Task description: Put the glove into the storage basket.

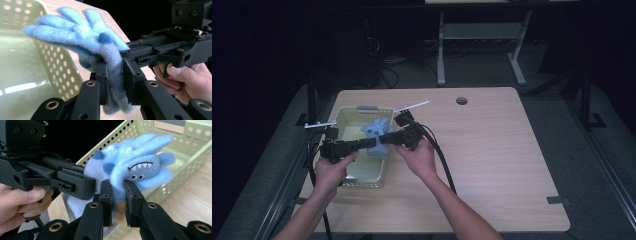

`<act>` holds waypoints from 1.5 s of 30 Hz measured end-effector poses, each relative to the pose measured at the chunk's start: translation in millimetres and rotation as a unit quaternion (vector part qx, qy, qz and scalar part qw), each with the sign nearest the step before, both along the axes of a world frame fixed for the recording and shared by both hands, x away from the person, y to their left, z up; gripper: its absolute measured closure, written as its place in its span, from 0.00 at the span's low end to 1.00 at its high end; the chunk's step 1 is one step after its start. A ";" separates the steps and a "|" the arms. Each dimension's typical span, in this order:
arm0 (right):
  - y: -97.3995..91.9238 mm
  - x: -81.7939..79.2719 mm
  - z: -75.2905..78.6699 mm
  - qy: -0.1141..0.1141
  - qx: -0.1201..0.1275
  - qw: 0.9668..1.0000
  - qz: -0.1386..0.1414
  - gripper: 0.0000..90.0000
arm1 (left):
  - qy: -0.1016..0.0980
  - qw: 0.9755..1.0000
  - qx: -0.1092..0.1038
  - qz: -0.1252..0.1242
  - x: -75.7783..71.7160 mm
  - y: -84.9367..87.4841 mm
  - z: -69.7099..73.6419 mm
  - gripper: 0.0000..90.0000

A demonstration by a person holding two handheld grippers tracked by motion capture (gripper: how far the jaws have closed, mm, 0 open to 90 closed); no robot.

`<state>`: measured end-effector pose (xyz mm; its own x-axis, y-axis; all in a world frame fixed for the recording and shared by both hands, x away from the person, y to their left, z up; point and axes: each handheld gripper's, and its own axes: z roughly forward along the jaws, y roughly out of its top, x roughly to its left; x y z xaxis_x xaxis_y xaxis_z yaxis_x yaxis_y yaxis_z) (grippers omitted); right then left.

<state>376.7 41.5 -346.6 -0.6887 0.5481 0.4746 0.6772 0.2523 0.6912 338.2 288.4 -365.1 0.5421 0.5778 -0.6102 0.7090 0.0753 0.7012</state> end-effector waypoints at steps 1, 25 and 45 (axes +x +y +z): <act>2.0 0.4 -0.3 0.001 0.001 1.000 0.001 0.87 | 0.002 1.000 -0.001 0.000 0.2 1.9 -0.2 0.83; 52.0 16.1 -18.9 0.024 0.016 0.999 0.019 0.87 | 0.034 0.999 0.008 0.022 6.1 50.1 -9.8 0.84; 70.6 27.2 -43.5 0.050 -0.008 0.999 0.019 0.87 | 0.066 0.996 0.061 0.017 19.9 58.0 -27.6 0.84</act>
